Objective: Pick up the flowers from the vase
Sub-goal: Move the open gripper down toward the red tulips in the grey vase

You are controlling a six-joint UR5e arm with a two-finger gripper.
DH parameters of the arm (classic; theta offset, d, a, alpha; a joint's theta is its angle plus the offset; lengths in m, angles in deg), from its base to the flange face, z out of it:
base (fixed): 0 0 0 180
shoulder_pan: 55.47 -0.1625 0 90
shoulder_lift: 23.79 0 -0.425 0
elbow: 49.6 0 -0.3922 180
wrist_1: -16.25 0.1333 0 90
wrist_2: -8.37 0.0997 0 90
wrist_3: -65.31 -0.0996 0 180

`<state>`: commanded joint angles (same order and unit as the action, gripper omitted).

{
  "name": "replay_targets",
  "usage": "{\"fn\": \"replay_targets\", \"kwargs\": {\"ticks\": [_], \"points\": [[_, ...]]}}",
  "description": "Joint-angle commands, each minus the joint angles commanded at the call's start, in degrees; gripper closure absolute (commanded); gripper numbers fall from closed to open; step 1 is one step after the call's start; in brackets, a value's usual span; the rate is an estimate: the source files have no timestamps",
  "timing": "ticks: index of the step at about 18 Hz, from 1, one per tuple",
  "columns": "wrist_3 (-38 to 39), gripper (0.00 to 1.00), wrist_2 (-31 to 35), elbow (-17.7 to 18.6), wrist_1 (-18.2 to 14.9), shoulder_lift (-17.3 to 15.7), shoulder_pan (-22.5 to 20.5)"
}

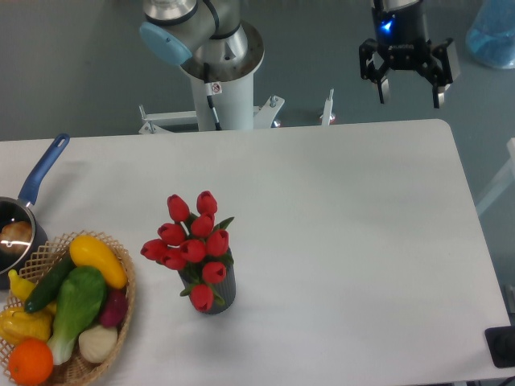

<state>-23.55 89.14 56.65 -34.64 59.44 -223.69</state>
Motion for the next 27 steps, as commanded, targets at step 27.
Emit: {"fn": "replay_targets", "kwargs": {"ticks": [27], "points": [[18.6, 0.00, -16.3, 4.4, 0.2, -0.4, 3.0]]}}
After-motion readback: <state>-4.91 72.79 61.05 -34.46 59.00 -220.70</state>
